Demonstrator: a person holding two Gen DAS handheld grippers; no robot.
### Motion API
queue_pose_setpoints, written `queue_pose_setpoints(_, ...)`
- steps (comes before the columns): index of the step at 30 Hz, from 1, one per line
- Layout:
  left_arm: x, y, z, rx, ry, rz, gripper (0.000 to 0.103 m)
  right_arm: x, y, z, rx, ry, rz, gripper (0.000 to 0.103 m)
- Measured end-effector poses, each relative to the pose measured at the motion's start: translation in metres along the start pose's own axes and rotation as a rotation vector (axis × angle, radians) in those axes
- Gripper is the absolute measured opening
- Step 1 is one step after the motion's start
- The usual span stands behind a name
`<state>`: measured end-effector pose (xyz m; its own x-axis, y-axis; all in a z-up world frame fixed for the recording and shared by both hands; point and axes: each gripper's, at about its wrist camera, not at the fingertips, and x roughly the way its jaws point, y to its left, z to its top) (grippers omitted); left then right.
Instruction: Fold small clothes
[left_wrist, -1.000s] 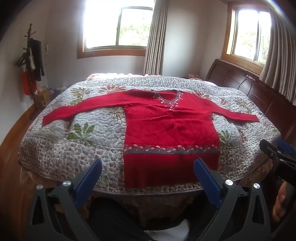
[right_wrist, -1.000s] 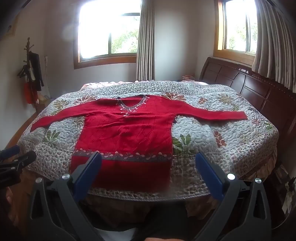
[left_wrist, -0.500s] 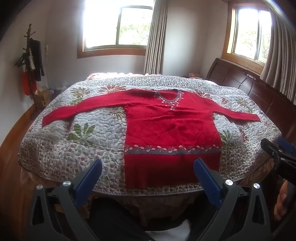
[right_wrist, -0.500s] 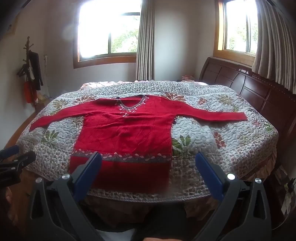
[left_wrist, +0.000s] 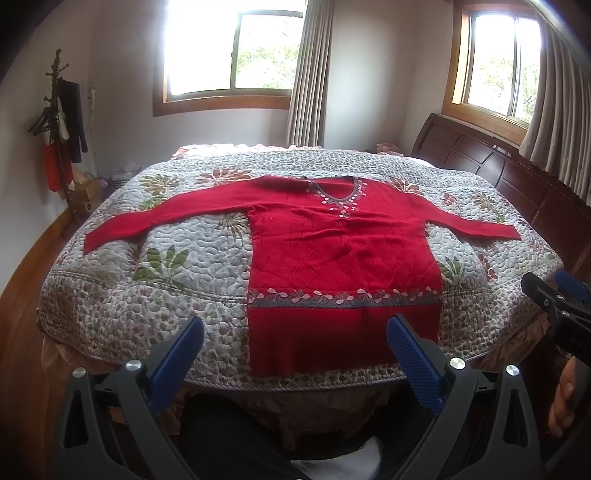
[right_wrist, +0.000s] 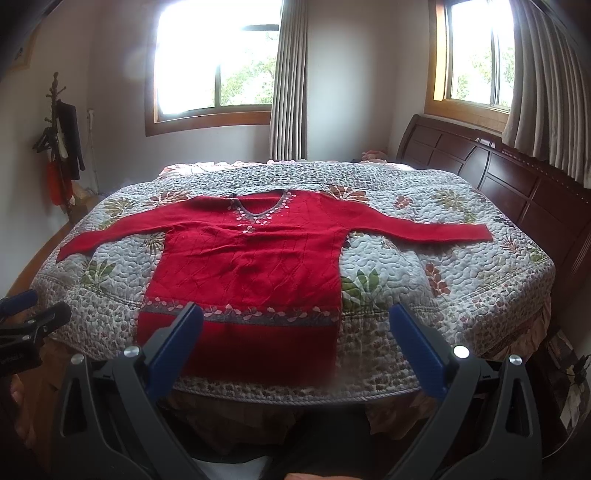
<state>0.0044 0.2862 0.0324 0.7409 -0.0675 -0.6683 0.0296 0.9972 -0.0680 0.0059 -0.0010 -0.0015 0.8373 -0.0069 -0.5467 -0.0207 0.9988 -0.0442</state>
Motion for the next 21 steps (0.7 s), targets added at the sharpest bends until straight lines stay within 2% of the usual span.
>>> queue_pose_setpoints(21,0.0024,-0.0007,0.0014,0.005,0.004,0.002,0.099,0.0054,-0.0066,0.0036,0.005,0.010,0.001,0.100)
